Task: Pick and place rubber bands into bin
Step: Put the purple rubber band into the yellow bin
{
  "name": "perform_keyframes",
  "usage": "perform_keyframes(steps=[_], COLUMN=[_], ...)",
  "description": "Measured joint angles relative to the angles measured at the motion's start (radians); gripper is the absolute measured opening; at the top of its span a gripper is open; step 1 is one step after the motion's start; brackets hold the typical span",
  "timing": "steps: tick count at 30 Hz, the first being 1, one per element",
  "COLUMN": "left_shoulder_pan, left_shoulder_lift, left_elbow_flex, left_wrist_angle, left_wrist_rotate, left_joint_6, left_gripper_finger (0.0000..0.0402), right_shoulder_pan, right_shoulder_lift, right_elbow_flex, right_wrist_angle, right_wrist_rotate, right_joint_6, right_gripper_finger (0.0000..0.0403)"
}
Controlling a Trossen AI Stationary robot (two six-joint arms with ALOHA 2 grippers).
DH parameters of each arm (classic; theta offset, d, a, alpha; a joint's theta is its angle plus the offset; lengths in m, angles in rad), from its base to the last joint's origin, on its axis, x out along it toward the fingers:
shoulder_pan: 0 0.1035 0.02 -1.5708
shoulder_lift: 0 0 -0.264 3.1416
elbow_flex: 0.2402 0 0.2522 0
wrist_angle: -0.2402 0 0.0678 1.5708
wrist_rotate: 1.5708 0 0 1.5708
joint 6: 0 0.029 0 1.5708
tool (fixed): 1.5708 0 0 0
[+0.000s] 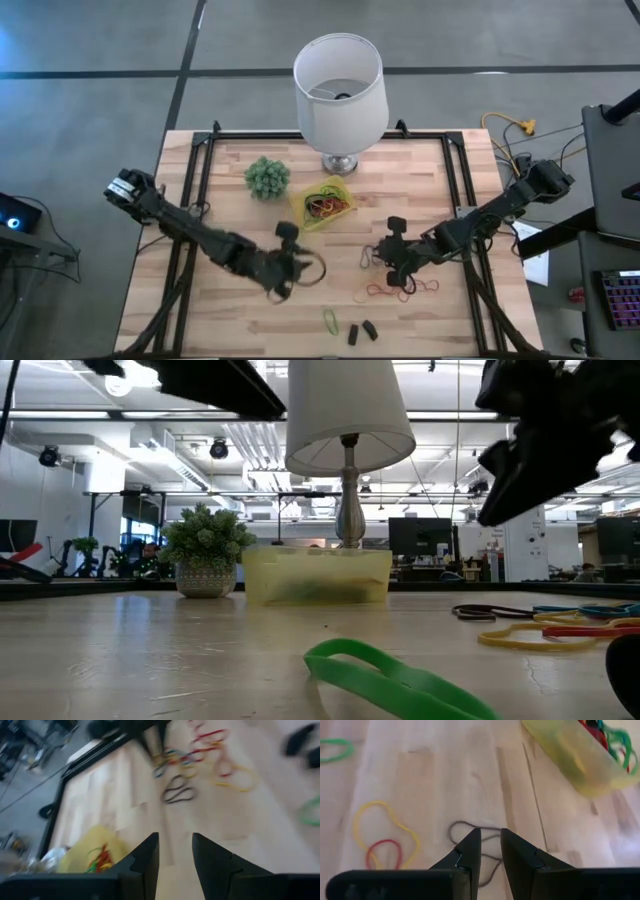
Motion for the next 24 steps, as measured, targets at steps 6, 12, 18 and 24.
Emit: perform_keyframes(steps=[6, 12, 18, 24], left_shoulder_pan=[-0.111, -0.188, -0.251, -0.276], left_shoulder_lift=[0.000, 0.000, 0.000, 0.000], left_elbow_flex=[0.000, 0.000, -0.001, -0.001], left_wrist_angle=[0.012, 0.027, 0.039, 0.035], left_wrist_rotate=[0.002, 0.001, 0.002, 0.000], left_joint_6=[0.001, -0.001, -0.030, -0.050], left_gripper_finger=[0.0101, 0.0101, 0.0101, 0.0101], right_shoulder_pan=[-0.038, -0.089, -0.123, -0.151], right_shoulder_lift=[0.008, 0.008, 0.028, 0.130], right_elbow_flex=[-0.047, -0.074, -0.092, -0.105], right_wrist_angle=[0.004, 0.026, 0.086, 0.130], right_wrist_rotate=[-0.001, -0.001, -0.058, -0.124], right_joint_6=[0.053, 0.061, 0.060, 0.053], right_gripper_finger=[0.0079, 0.0115, 0.0151, 0.0175])
